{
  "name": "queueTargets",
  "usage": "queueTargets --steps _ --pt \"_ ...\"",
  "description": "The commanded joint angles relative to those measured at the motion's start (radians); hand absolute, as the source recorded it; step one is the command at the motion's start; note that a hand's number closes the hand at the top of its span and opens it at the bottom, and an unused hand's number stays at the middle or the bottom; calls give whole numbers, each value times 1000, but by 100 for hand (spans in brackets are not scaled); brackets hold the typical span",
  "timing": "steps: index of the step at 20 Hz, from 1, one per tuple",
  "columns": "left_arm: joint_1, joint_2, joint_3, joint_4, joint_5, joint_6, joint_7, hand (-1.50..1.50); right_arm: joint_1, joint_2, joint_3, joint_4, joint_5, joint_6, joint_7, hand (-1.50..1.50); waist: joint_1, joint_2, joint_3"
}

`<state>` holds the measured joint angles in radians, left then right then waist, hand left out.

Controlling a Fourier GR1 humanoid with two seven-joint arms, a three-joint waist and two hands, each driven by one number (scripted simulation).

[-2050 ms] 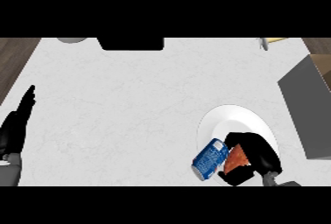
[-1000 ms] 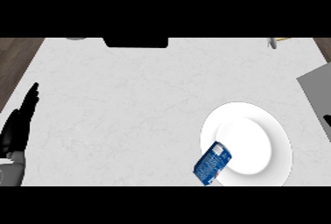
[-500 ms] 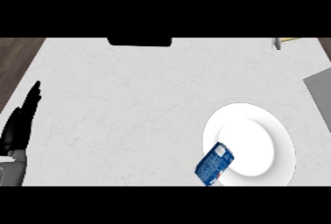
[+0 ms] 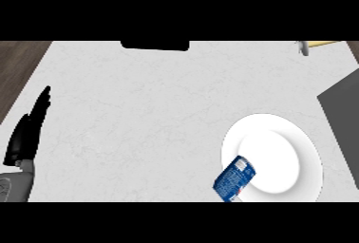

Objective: Pick the sweet potato from the plate and place it in the cardboard box

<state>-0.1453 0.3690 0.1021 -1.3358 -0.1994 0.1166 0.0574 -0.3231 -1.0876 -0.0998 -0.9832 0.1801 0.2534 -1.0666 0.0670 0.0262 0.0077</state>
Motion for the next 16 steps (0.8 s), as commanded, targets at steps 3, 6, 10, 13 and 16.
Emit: queueTargets --steps 3,6,10,13,16 --pt "-23 -4 -6 41 -24 16 -6 0 -57 -19 108 45 -58 272 -175 150 6 1 -4" --pt "-7 -3 -10 7 -8 -8 3 0 -87 -14 162 44 -75 294 -145 150 14 -8 -4" --pt "-25 -25 -16 15 -23 19 10 0 -156 48 248 66 -52 248 -91 150 18 -4 -4" --pt "-34 -17 -13 7 -13 -1 27 0 -194 94 310 85 -22 223 -79 150 8 -8 -4" --pt "-58 -10 -8 9 -32 15 56 0 -262 142 355 151 54 137 -81 150 -11 -12 -5"
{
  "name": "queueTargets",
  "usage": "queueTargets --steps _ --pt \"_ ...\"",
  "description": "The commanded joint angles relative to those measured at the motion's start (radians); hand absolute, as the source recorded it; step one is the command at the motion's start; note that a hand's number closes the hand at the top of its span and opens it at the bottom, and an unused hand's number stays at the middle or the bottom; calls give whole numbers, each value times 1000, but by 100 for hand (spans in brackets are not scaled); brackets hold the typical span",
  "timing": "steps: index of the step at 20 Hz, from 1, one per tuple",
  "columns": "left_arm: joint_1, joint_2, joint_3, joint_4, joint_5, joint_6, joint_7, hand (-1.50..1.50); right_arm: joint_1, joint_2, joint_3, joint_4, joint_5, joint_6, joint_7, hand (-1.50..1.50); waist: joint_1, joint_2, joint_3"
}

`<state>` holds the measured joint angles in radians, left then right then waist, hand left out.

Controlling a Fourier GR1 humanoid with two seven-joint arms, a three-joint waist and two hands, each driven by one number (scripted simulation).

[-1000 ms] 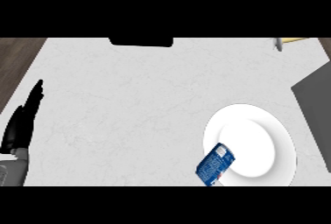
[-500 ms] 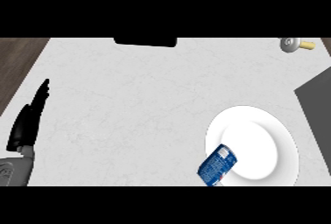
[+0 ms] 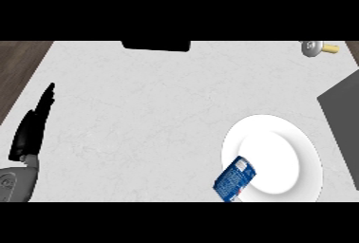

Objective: Pick the sweet potato from the plate and place it in the cardboard box

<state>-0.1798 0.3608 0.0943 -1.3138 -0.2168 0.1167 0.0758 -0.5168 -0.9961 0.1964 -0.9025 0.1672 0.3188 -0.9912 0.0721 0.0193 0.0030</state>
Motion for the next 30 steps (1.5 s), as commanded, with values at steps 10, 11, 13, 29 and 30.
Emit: queueTargets --steps 10,11,13,29,30 --pt "49 10 30 -20 5 -6 -10 0 -187 214 164 268 103 145 -54 -150 -27 -9 -2" --pt "47 9 21 -43 -6 0 6 0 -174 208 160 309 104 129 -110 -150 -28 -8 -1" --pt "35 9 39 12 -9 14 -21 0 -186 222 150 335 78 142 -133 -150 -33 -5 -1" --pt "24 1 31 -5 -6 1 -22 0 -284 136 -31 461 -297 449 6 -150 -15 7 3" --pt "29 -7 24 -1 -9 2 -31 0 -297 111 -48 478 -317 459 28 -150 -12 10 3"
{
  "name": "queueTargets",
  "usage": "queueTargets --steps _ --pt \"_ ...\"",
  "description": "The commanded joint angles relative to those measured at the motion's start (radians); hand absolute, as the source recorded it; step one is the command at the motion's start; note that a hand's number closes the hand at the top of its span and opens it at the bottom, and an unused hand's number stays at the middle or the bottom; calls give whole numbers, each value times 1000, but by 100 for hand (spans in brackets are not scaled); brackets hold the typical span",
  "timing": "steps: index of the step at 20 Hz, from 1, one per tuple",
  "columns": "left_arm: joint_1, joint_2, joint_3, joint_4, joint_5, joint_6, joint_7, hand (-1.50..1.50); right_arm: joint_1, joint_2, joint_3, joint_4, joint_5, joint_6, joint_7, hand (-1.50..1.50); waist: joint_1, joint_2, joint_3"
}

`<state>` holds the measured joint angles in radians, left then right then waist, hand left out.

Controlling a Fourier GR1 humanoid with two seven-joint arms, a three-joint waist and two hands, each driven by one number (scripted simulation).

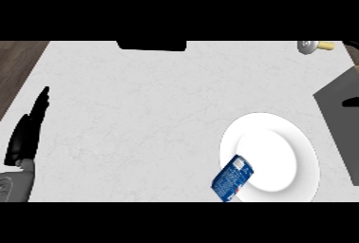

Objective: Pick the sweet potato from the plate and place it in the cardboard box

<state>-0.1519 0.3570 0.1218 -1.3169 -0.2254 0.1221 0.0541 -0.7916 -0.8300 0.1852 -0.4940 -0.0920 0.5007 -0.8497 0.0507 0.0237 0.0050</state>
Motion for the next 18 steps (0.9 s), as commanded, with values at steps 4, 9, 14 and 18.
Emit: queueTargets --steps 4,9,14,18 --pt "-18 -16 -8 -1 11 -10 -8 0 -25 -116 -69 112 -104 294 -60 -150 15 15 5" --pt "-26 -10 -8 -6 5 -8 -12 0 -28 -165 -75 124 -118 274 -11 -150 32 26 9" --pt "-29 -4 -8 -12 -2 -7 2 0 -11 -200 -78 110 -136 272 8 -150 33 31 15" --pt "-25 -17 -17 -11 4 -11 -7 0 4 -218 -54 79 -121 256 15 -150 38 38 17"
